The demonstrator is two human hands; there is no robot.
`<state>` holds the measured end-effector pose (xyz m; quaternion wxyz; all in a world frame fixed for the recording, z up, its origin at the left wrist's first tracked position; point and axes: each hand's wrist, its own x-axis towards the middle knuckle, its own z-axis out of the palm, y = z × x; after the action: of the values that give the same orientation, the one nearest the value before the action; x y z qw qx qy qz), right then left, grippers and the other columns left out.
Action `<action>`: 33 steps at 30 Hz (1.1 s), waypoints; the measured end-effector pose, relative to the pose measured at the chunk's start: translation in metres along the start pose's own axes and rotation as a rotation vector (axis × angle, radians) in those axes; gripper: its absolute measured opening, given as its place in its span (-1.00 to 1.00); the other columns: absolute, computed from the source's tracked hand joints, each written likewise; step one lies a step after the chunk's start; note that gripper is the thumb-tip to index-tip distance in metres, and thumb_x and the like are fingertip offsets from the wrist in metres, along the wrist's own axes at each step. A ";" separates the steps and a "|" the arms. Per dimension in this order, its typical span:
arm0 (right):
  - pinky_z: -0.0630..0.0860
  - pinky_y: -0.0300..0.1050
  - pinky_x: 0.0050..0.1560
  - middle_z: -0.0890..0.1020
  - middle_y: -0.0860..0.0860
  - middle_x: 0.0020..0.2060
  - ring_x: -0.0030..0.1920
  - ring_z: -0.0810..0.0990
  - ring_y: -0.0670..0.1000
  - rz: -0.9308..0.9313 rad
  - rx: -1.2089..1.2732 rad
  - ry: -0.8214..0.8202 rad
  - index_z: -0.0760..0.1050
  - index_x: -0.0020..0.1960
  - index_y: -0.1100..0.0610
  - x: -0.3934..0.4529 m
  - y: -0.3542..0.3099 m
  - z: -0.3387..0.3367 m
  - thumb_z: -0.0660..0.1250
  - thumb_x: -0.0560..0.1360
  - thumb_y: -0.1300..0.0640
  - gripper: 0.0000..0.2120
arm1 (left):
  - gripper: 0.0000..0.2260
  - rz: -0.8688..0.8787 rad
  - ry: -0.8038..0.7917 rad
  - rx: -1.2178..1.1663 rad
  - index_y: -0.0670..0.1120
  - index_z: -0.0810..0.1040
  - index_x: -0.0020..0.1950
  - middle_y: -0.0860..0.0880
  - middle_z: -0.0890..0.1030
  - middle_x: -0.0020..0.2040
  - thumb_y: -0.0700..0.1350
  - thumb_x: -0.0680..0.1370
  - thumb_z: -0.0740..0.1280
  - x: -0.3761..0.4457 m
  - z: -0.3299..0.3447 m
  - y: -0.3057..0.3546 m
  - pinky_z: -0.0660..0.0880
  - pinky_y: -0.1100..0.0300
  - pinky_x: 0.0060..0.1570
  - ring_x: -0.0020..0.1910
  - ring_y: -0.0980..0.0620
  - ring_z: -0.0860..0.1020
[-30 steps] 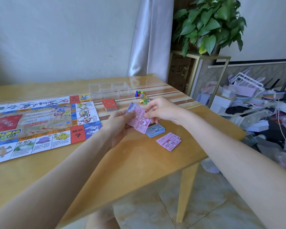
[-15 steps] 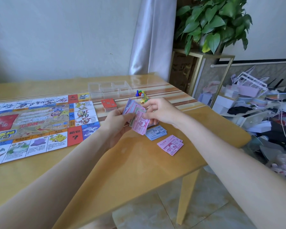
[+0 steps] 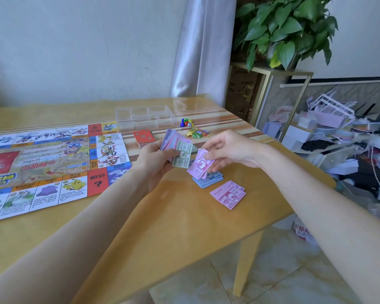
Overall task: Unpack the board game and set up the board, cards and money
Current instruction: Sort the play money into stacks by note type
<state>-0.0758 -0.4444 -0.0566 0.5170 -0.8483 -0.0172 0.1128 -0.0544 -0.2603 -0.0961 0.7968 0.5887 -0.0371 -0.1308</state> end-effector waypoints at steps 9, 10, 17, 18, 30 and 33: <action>0.39 -0.32 -0.50 0.64 0.05 -0.31 -0.38 0.60 -0.06 0.297 -0.292 -0.273 0.48 -0.11 0.19 -0.033 0.001 -0.026 0.33 0.47 0.35 -0.90 | -0.80 -0.068 -0.118 0.044 -0.17 0.56 -0.04 -0.13 0.63 -0.12 -0.42 0.51 0.25 -0.018 0.012 -0.001 0.61 0.26 -0.21 -0.29 0.06 0.63; 0.38 -0.33 -0.51 0.64 0.06 -0.30 -0.39 0.60 -0.07 0.324 -0.345 -0.264 0.49 -0.12 0.19 -0.034 0.001 -0.024 0.34 0.47 0.35 -0.90 | -0.80 -0.071 -0.119 0.047 -0.16 0.56 -0.05 -0.12 0.63 -0.13 -0.42 0.51 0.25 -0.020 0.013 -0.001 0.61 0.27 -0.23 -0.29 0.06 0.63; 0.30 -0.29 -0.58 0.55 0.04 -0.42 -0.52 0.49 -0.08 0.396 -0.880 -0.123 0.54 -0.05 0.29 -0.032 -0.005 -0.002 0.43 0.43 0.24 -0.85 | -0.82 -0.081 -0.128 0.049 -0.17 0.55 -0.06 -0.12 0.63 -0.14 -0.42 0.51 0.25 -0.027 0.016 -0.001 0.60 0.29 -0.26 -0.32 0.09 0.64; 0.30 -0.27 -0.56 0.55 0.04 -0.39 -0.48 0.48 -0.05 0.381 -0.932 -0.110 0.54 0.00 0.29 -0.033 -0.006 -0.001 0.44 0.43 0.21 -0.79 | -0.82 -0.083 -0.122 0.053 -0.17 0.55 -0.06 -0.12 0.64 -0.14 -0.42 0.51 0.25 -0.027 0.017 -0.002 0.60 0.29 -0.25 -0.32 0.09 0.64; 0.58 -0.13 -0.10 0.41 0.03 -0.10 -0.19 0.59 0.07 0.347 -0.750 -0.164 0.41 0.13 0.17 -0.034 -0.002 0.004 0.46 0.39 0.28 -0.63 | -0.82 -0.095 -0.113 0.040 -0.21 0.54 0.00 -0.13 0.63 -0.12 -0.42 0.51 0.25 -0.027 0.022 -0.002 0.60 0.29 -0.28 -0.28 0.05 0.63; 0.59 -0.18 -0.18 0.46 0.06 -0.14 -0.16 0.59 0.08 0.339 -0.684 -0.134 0.42 0.04 0.18 -0.033 -0.001 0.005 0.45 0.41 0.29 -0.72 | -0.81 -0.097 -0.101 0.045 -0.20 0.54 0.03 -0.12 0.62 -0.12 -0.42 0.51 0.25 -0.027 0.019 -0.002 0.60 0.29 -0.29 -0.24 0.03 0.62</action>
<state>-0.1088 -0.4442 -0.0522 0.1758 -0.9534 0.0529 0.2396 -0.0847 -0.2711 -0.0894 0.7733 0.6000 -0.0518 -0.1981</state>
